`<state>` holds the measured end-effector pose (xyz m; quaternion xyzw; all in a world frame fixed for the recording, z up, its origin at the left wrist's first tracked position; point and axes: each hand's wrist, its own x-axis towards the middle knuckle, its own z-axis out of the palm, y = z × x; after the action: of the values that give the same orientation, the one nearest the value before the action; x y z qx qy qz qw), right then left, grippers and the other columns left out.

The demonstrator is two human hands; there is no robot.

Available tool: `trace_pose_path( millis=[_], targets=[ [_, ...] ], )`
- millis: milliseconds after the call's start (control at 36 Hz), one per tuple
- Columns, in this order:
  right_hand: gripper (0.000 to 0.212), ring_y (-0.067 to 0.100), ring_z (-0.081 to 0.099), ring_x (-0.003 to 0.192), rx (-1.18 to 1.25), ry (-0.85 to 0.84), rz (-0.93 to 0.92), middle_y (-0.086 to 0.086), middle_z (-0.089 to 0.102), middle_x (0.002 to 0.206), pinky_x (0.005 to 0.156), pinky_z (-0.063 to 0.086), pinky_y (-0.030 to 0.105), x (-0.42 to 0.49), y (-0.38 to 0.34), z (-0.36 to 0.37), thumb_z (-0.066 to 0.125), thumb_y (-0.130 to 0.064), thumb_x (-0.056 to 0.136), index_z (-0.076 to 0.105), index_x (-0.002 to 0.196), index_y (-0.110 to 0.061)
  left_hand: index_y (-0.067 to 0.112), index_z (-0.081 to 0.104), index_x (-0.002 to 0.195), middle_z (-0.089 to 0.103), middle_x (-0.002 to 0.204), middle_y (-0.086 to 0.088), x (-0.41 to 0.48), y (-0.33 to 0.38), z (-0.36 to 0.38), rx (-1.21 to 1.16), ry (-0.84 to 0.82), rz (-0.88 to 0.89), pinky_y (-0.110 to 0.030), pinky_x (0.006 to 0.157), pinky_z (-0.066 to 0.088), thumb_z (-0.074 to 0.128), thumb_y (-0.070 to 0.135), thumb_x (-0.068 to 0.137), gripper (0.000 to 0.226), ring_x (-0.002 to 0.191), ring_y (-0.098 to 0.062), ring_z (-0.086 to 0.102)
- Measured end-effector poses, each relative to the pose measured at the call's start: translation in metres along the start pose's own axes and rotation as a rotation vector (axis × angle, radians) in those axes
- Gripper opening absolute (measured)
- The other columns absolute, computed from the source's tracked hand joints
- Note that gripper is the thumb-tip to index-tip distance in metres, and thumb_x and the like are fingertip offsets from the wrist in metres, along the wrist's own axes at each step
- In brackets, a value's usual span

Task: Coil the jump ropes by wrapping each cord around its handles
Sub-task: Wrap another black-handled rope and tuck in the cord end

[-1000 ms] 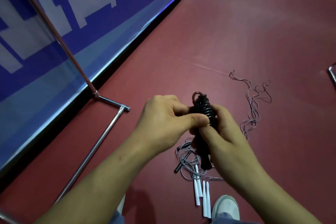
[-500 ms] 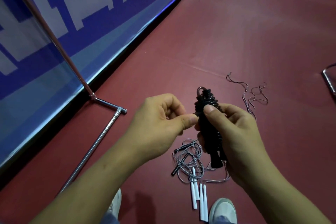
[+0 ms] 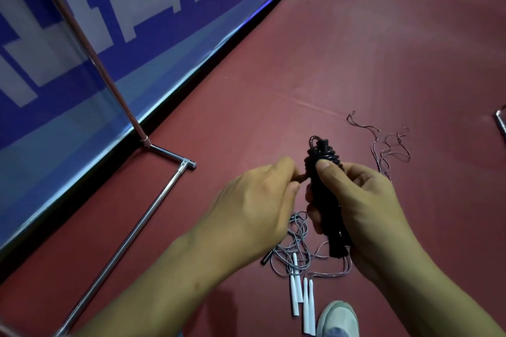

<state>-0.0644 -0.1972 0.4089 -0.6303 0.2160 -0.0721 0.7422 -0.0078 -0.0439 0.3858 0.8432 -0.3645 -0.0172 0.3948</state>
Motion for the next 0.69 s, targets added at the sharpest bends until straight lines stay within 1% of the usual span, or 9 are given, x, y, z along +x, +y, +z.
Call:
trace_pose_path(
  millis=[83, 139, 278, 361, 417, 500, 583, 639, 694],
  targets=[
    [0.028, 0.024, 0.048, 0.044, 0.002, 0.003, -0.005, 0.019, 0.060, 0.068, 0.043, 0.039, 0.031, 0.000, -0.002, -0.001, 0.063, -0.018, 0.097, 0.059, 0.100, 0.010, 0.027, 0.048, 0.115, 0.054, 0.074, 0.010, -0.003, -0.007, 0.002, 0.014, 0.077, 0.044, -0.042, 0.063, 0.052, 0.060, 0.037, 0.092, 0.028, 0.069, -0.026, 0.056],
    [0.024, 0.024, 0.049, 0.044, -0.001, 0.001, -0.008, 0.019, 0.060, 0.068, 0.042, 0.039, 0.032, 0.000, -0.003, -0.001, 0.064, -0.019, 0.096, 0.060, 0.098, 0.005, 0.028, 0.051, 0.116, 0.052, 0.067, 0.009, -0.003, -0.009, 0.000, -0.001, 0.134, 0.068, -0.040, 0.058, 0.051, 0.068, 0.037, 0.091, 0.032, 0.061, -0.024, 0.054],
    [0.023, 0.023, 0.047, 0.044, 0.024, -0.032, 0.047, 0.019, 0.058, 0.066, 0.042, 0.038, 0.029, -0.003, -0.004, -0.002, 0.065, -0.021, 0.094, 0.061, 0.094, 0.001, 0.018, 0.071, 0.094, 0.063, 0.071, 0.005, 0.003, -0.011, -0.005, -0.053, 0.216, 0.137, -0.035, 0.055, 0.046, 0.073, 0.024, 0.091, 0.007, 0.061, -0.018, 0.055],
    [0.032, 0.023, 0.045, 0.043, 0.088, -0.079, 0.103, 0.020, 0.056, 0.067, 0.041, 0.036, 0.027, -0.006, -0.008, 0.000, 0.067, -0.031, 0.083, 0.060, 0.093, -0.001, 0.013, 0.074, 0.086, 0.059, 0.073, 0.003, 0.009, -0.015, -0.007, -0.064, 0.220, 0.154, -0.035, 0.058, 0.044, 0.070, 0.020, 0.092, 0.010, 0.065, -0.016, 0.054],
    [0.036, 0.022, 0.044, 0.042, 0.116, -0.099, 0.123, 0.019, 0.055, 0.066, 0.040, 0.035, 0.027, -0.009, -0.011, 0.001, 0.066, -0.033, 0.081, 0.059, 0.096, -0.001, 0.012, 0.073, 0.081, 0.057, 0.073, 0.005, 0.013, -0.016, -0.006, -0.109, 0.190, 0.122, -0.032, 0.061, 0.043, 0.069, 0.020, 0.092, 0.014, 0.067, -0.016, 0.054],
    [0.035, 0.021, 0.042, 0.041, 0.171, -0.126, 0.157, 0.018, 0.054, 0.064, 0.038, 0.035, 0.025, -0.012, -0.013, 0.001, 0.063, -0.033, 0.081, 0.059, 0.096, -0.001, 0.023, 0.075, 0.078, 0.064, 0.071, 0.011, 0.016, -0.015, -0.008, -0.174, 0.113, 0.033, -0.033, 0.070, 0.047, 0.069, 0.028, 0.089, 0.014, 0.077, -0.013, 0.059],
    [0.027, 0.019, 0.041, 0.038, 0.198, -0.176, 0.189, 0.016, 0.053, 0.063, 0.036, 0.034, 0.022, -0.015, -0.014, 0.000, 0.062, -0.036, 0.079, 0.067, 0.080, -0.009, 0.027, 0.076, 0.074, 0.072, 0.073, 0.006, 0.017, -0.012, -0.016, -0.370, -0.104, -0.161, -0.034, 0.078, 0.052, 0.071, 0.029, 0.093, 0.020, 0.078, -0.015, 0.067],
    [0.027, 0.019, 0.041, 0.038, 0.204, -0.196, 0.190, 0.015, 0.052, 0.062, 0.037, 0.034, 0.021, -0.015, -0.013, -0.001, 0.061, -0.036, 0.079, 0.069, 0.073, -0.011, 0.023, 0.076, 0.075, 0.070, 0.066, 0.000, 0.017, -0.009, -0.017, -0.519, -0.194, -0.216, -0.035, 0.073, 0.050, 0.071, 0.028, 0.094, 0.020, 0.067, -0.018, 0.064],
    [0.029, 0.019, 0.040, 0.037, 0.209, -0.193, 0.197, 0.014, 0.052, 0.062, 0.037, 0.034, 0.021, -0.016, -0.011, -0.001, 0.060, -0.037, 0.080, 0.068, 0.073, -0.009, 0.021, 0.075, 0.076, 0.059, 0.059, -0.004, 0.017, -0.007, -0.016, -0.619, -0.214, -0.259, -0.035, 0.061, 0.044, 0.068, 0.032, 0.088, 0.018, 0.057, -0.020, 0.052]
  ],
)
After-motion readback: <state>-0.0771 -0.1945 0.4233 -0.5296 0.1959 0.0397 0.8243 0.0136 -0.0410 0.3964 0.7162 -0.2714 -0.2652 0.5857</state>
